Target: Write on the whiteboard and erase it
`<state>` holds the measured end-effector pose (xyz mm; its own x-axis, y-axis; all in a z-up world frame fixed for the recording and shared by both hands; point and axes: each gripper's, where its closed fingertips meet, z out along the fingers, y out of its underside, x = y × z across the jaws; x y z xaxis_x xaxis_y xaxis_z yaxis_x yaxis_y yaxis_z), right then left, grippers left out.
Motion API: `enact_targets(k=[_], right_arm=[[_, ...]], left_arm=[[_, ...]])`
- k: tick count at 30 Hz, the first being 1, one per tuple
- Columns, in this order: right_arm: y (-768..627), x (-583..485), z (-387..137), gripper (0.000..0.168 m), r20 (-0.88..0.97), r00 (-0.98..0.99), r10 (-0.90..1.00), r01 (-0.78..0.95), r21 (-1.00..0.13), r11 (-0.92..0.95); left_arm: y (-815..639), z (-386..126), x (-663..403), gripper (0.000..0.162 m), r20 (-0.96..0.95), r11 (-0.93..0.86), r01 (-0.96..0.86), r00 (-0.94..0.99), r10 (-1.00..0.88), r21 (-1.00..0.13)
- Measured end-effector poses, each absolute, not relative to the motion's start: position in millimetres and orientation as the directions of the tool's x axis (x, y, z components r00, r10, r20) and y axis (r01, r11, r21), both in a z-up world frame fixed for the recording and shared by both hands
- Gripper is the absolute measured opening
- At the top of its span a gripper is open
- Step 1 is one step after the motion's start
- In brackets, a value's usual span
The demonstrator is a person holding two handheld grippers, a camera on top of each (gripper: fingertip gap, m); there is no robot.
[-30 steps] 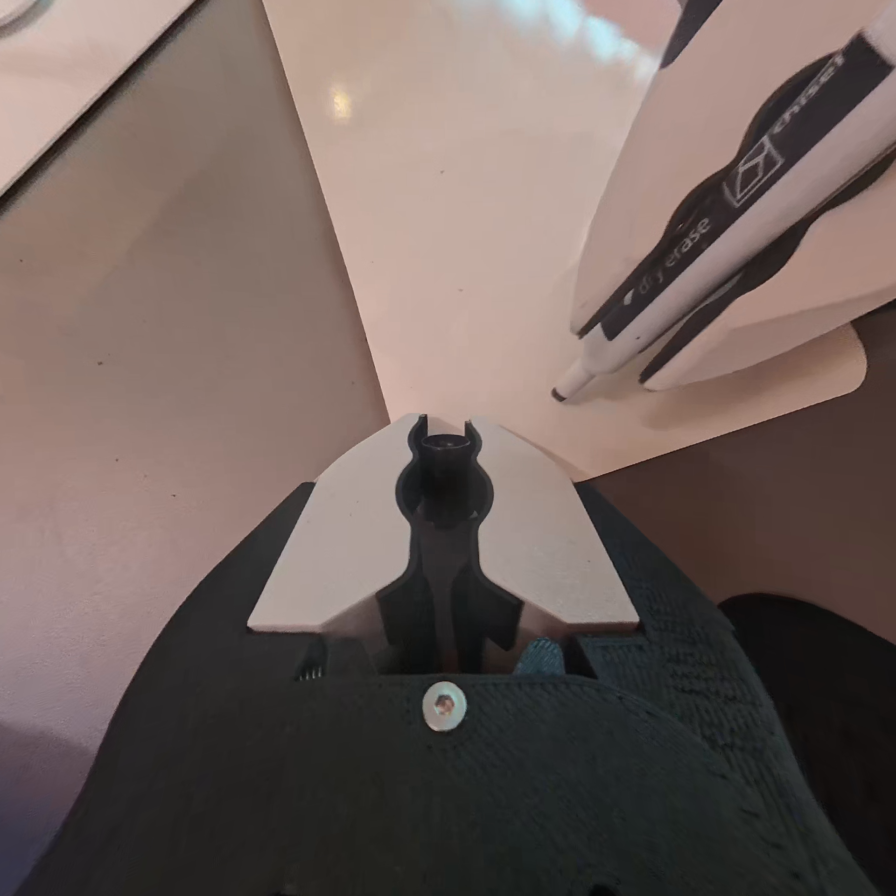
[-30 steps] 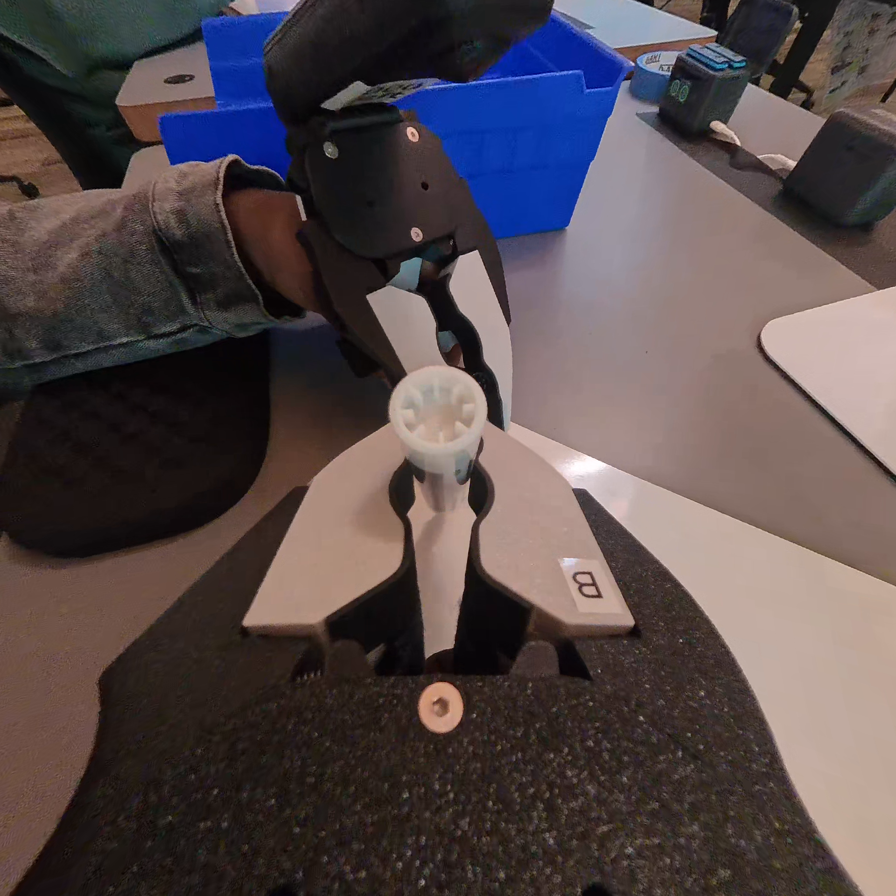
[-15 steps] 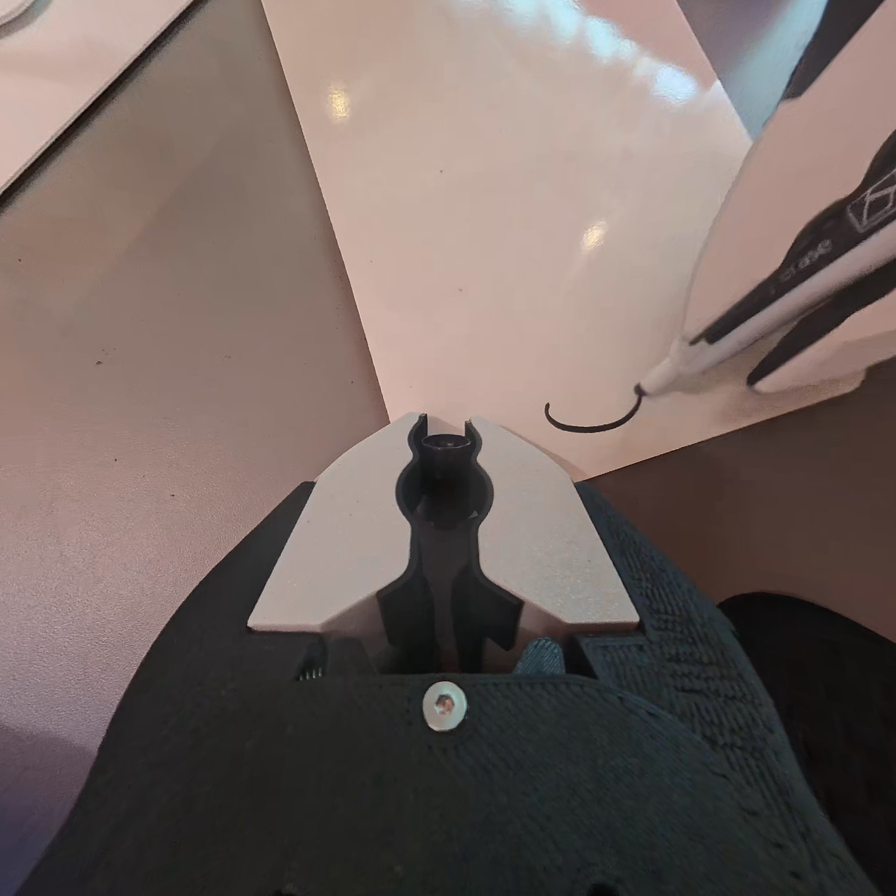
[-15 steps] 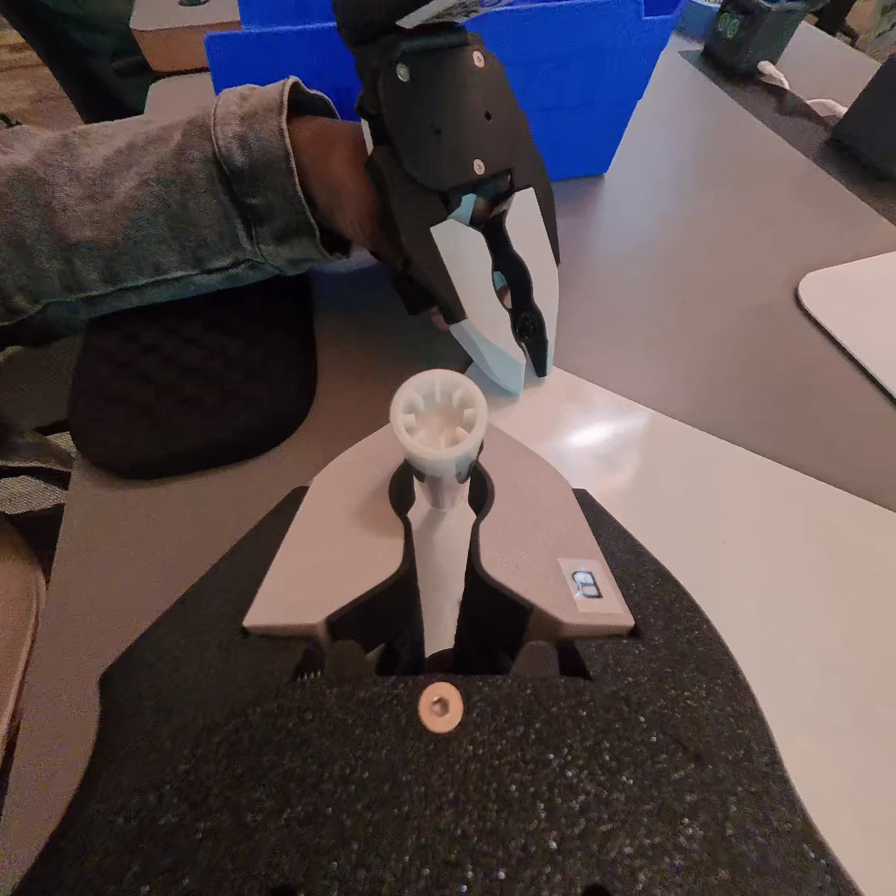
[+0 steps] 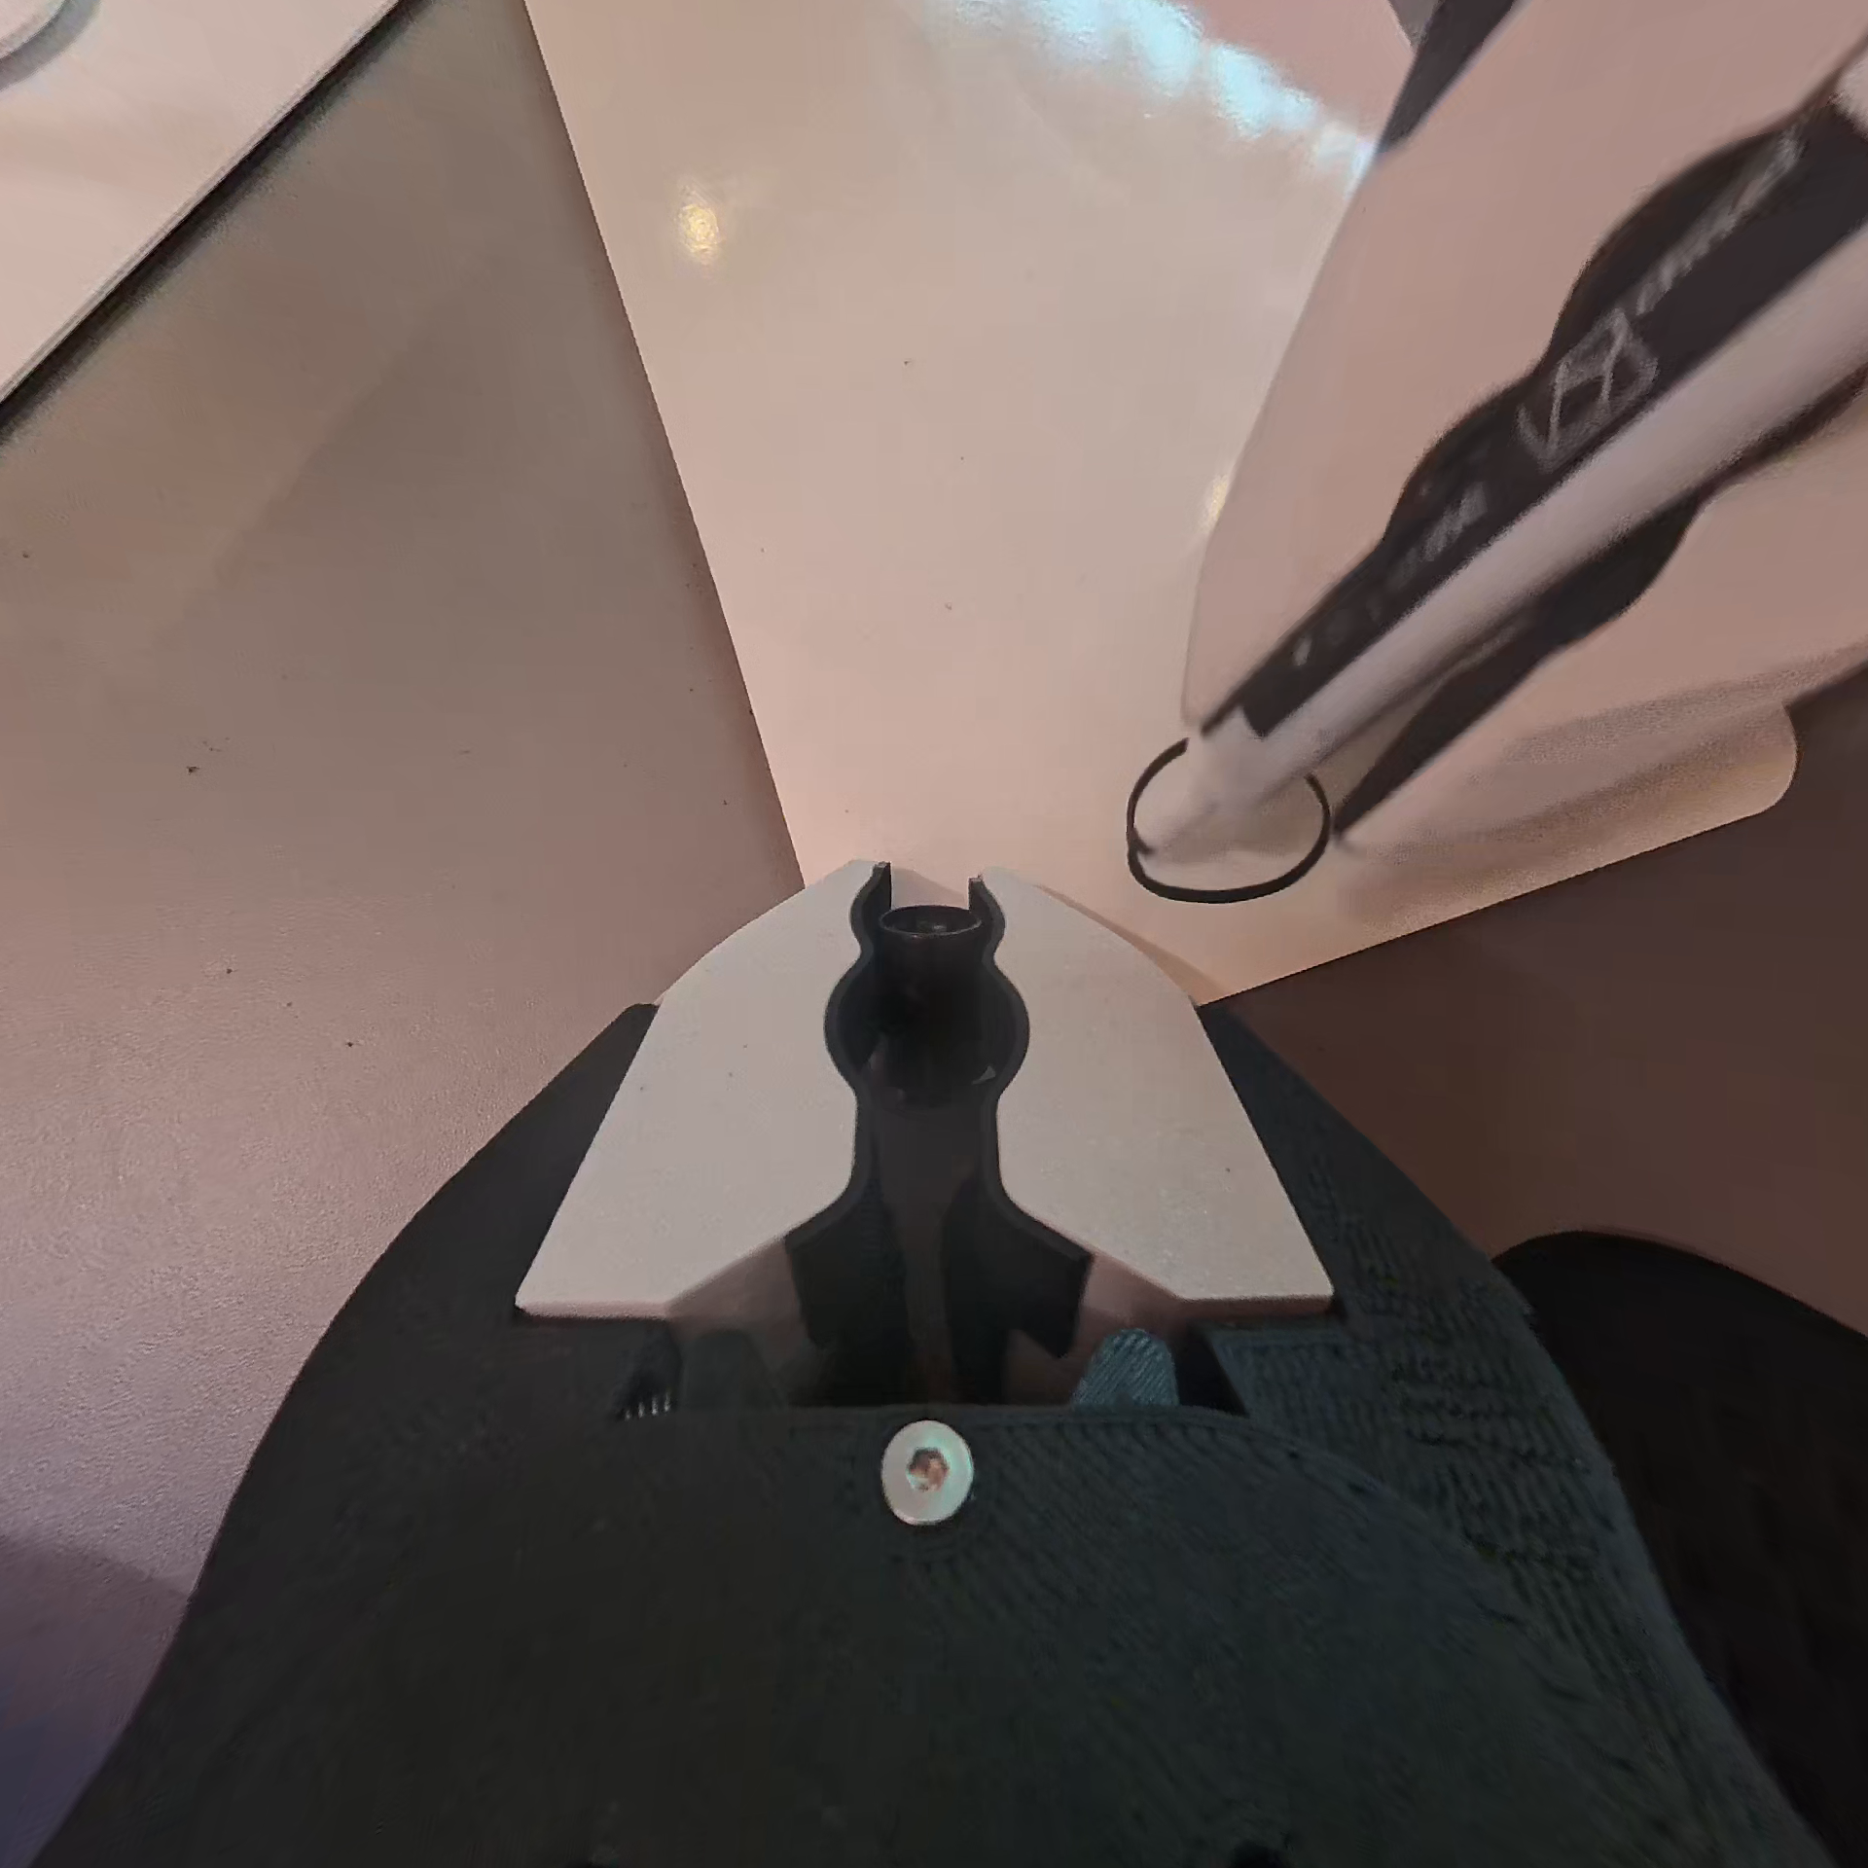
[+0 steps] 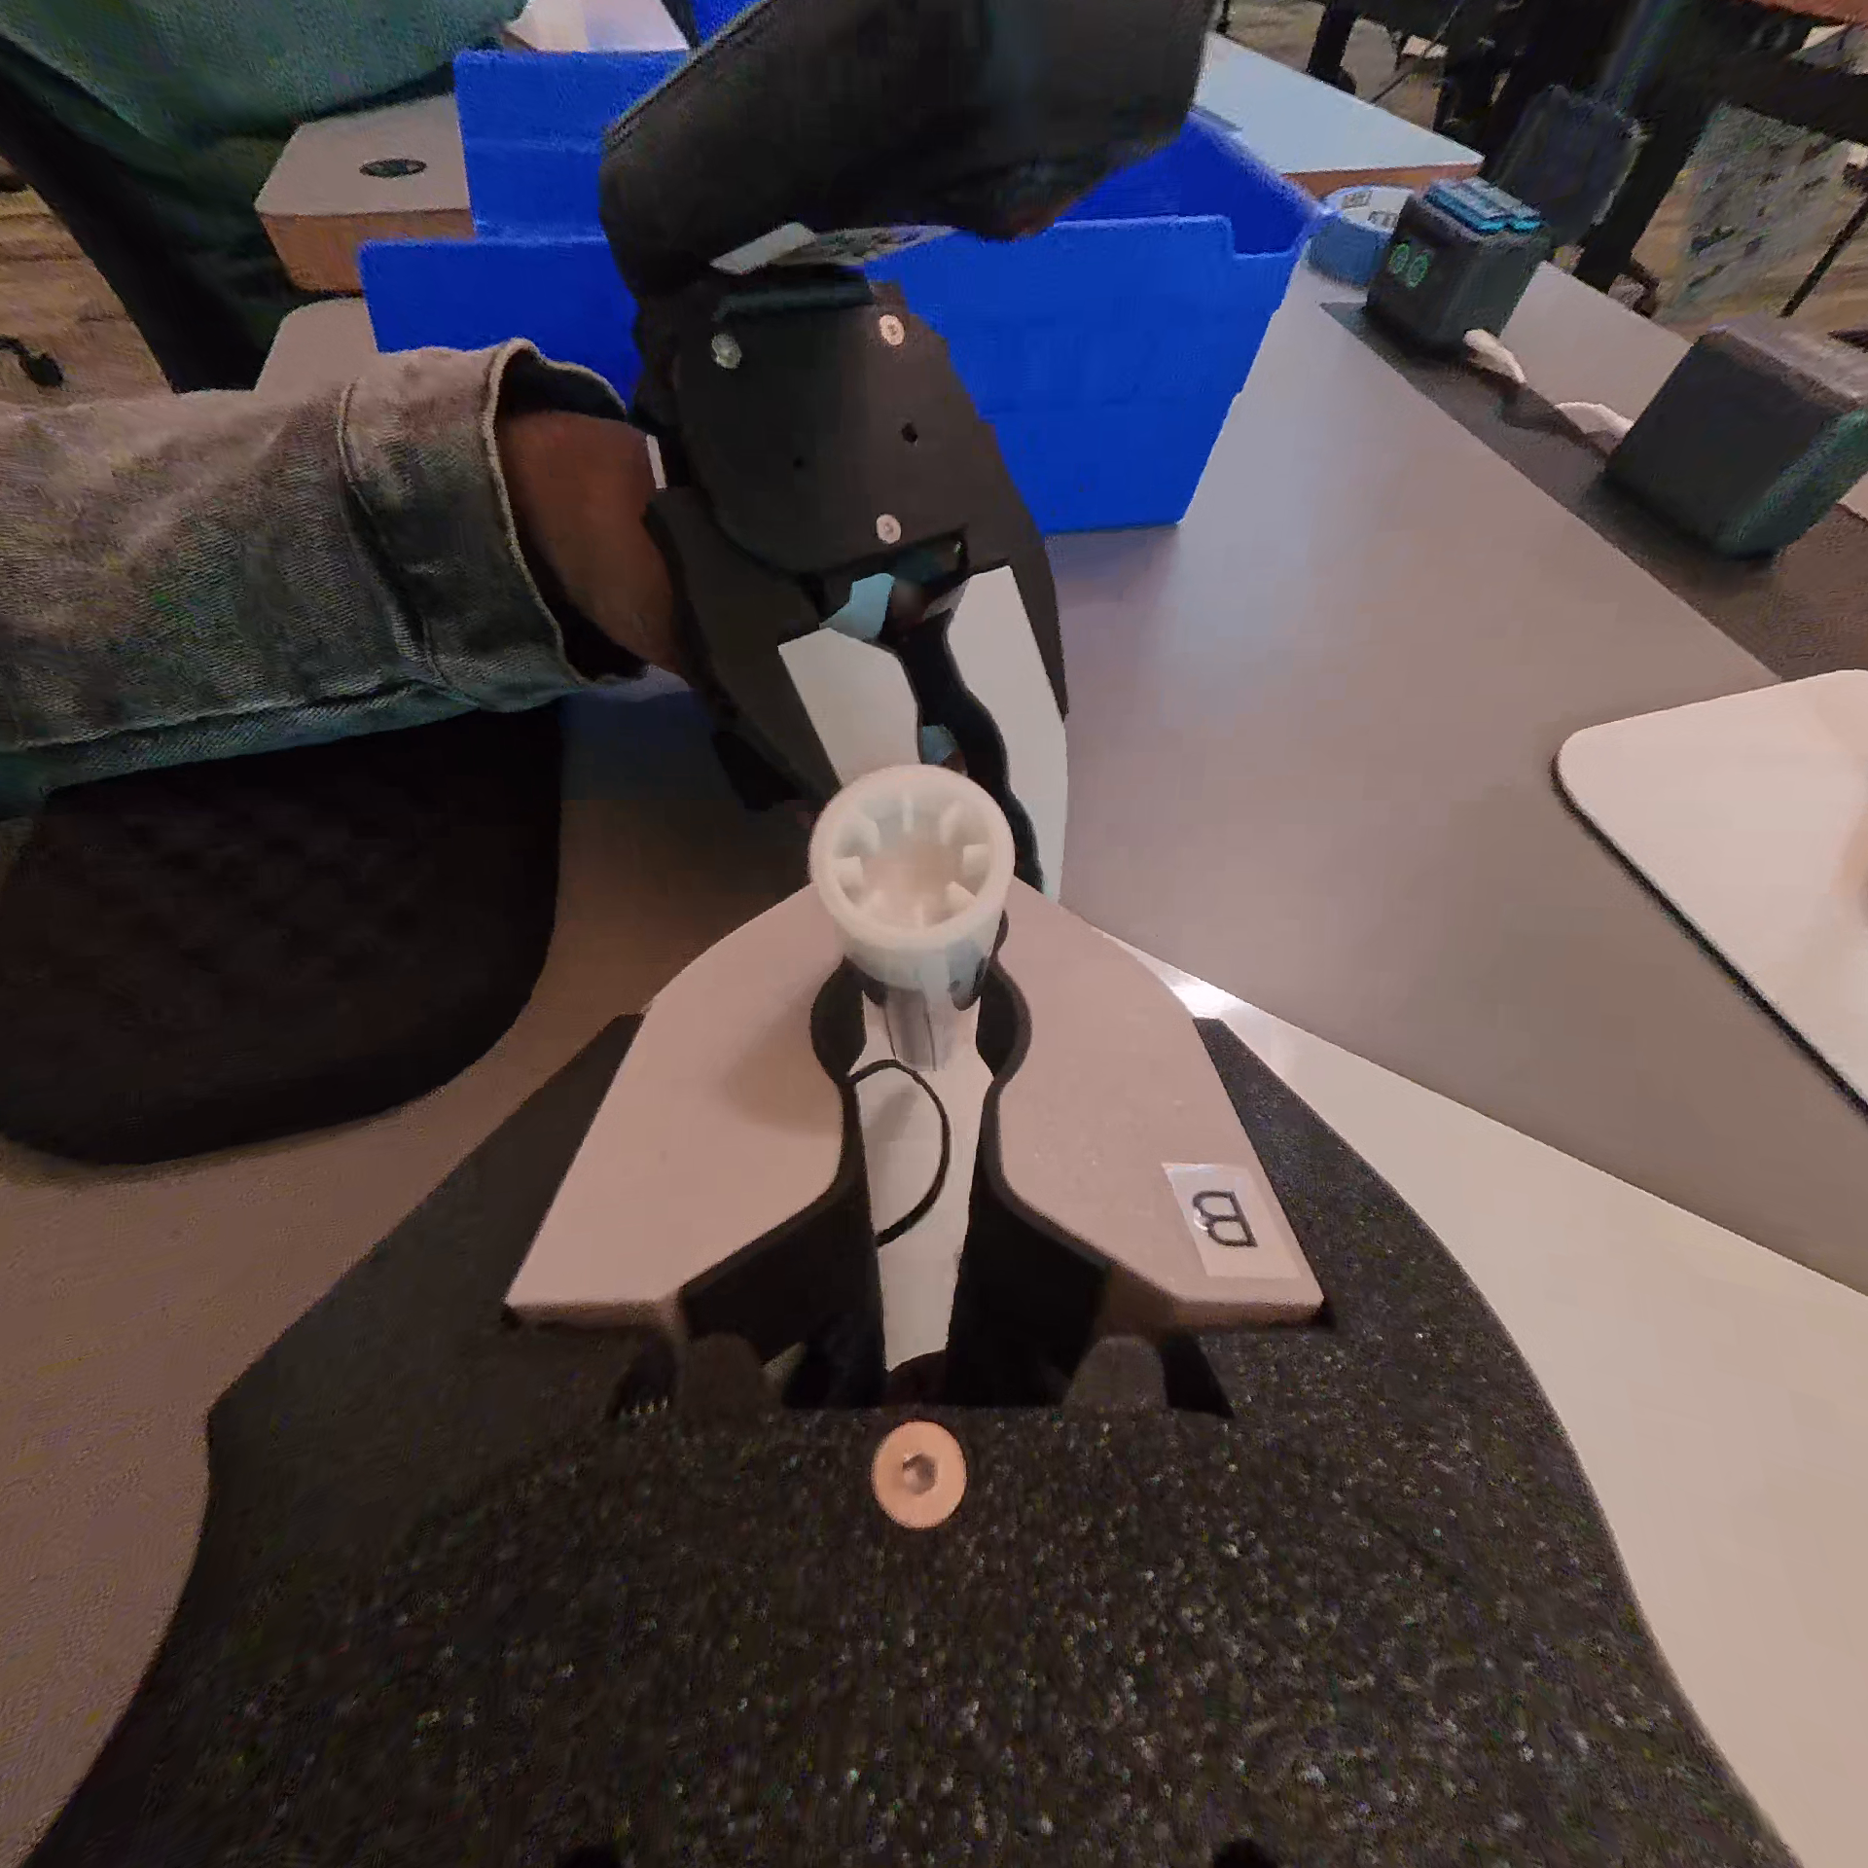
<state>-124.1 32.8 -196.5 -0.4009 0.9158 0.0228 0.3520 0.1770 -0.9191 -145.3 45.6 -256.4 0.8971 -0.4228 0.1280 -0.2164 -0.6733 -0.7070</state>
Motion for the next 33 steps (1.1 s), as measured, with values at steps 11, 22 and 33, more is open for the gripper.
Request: enact_targets(k=[11,22,33], right_arm=[[61,-124,-205,0.019,0.022,-0.366,0.93,0.4,-0.899,0.179],[60,-82,-207,0.019,0.01,-0.339,0.941,0.445,-0.879,0.17],[104,-84,-208,0.019,0.039,-0.238,0.97,0.46,-0.875,0.149]], left_arm=[[46,-256,-145,0.016,0.134,-0.672,-0.212,0.896,-0.424,-0.71],[45,-256,-144,0.016,0.135,-0.672,-0.214,0.894,-0.427,-0.709],[45,-256,-144,0.016,0.138,-0.671,-0.211,0.893,-0.428,-0.711]])
